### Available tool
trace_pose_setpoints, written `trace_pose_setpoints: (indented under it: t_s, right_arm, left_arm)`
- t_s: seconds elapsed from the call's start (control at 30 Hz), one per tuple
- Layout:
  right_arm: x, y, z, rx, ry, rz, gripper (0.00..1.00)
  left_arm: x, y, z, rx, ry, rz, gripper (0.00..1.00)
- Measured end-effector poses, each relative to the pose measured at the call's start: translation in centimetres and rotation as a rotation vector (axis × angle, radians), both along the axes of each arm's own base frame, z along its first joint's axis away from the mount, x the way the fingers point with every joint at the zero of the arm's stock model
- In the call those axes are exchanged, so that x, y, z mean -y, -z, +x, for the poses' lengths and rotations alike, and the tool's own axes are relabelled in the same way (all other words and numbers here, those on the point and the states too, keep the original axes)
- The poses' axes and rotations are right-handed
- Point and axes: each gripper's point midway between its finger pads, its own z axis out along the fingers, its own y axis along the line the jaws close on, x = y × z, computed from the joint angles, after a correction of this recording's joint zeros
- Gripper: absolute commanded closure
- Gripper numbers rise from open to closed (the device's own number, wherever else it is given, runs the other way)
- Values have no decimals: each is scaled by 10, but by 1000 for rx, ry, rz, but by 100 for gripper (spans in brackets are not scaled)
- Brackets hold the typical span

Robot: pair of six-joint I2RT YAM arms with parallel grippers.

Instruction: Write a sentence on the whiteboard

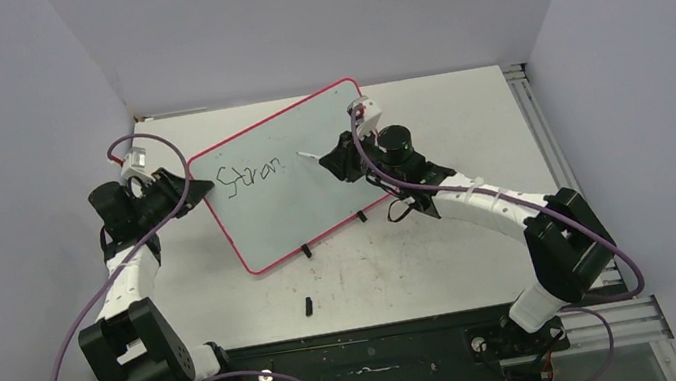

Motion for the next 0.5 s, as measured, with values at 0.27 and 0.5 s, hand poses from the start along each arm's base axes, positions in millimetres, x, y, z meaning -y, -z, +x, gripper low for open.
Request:
trace_pose_setpoints:
  t_s: [0.27, 0.5]
  right_arm:
    - [-6, 0, -4, 10, 10, -6, 95]
    - [-7, -5, -1, 31, 13, 4, 95]
  left_arm:
    - [1, -2, 0, 11, 9, 2, 78]
    - [1, 0, 1, 7, 10, 2, 78]
